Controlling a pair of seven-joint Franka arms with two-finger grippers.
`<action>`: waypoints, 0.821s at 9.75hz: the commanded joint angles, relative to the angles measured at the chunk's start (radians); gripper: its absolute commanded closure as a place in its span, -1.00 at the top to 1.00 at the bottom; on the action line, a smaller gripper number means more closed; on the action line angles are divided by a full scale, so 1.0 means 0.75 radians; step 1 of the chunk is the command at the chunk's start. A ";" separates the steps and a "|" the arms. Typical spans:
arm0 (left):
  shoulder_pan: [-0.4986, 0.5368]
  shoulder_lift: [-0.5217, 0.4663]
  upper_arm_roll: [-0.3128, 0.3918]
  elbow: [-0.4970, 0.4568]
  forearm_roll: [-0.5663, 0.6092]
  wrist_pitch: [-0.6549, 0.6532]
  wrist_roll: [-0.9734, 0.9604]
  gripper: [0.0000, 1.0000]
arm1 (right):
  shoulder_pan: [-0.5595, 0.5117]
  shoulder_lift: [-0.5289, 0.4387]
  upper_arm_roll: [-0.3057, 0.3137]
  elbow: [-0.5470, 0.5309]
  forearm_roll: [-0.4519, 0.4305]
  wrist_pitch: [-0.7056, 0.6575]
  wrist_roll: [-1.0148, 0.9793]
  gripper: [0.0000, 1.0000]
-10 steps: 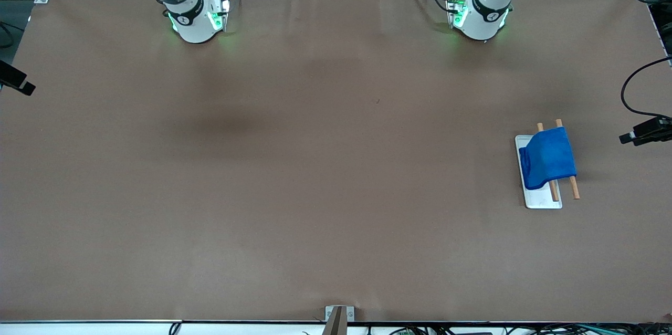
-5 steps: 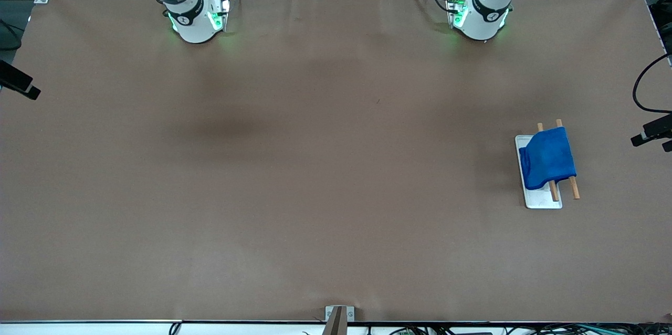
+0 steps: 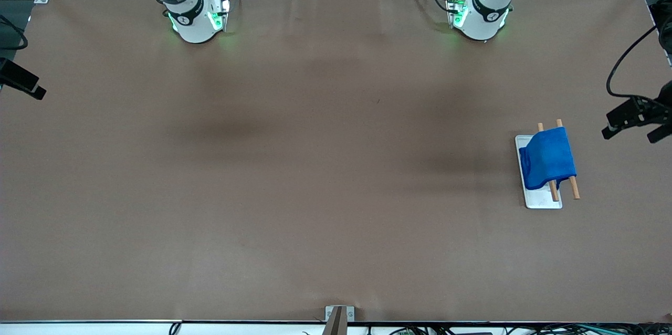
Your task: Right arm passes towel to left arm to hang
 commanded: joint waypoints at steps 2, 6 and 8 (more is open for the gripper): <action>0.010 -0.059 -0.033 0.005 0.027 -0.169 -0.013 1.00 | -0.007 -0.016 0.006 -0.017 -0.006 0.007 0.001 1.00; 0.000 -0.025 -0.082 0.193 0.136 -0.293 -0.099 1.00 | -0.005 -0.016 0.006 -0.015 -0.006 0.007 0.001 1.00; -0.012 -0.029 -0.082 0.189 0.107 -0.317 -0.218 1.00 | -0.007 -0.016 0.006 -0.015 -0.004 0.009 0.003 1.00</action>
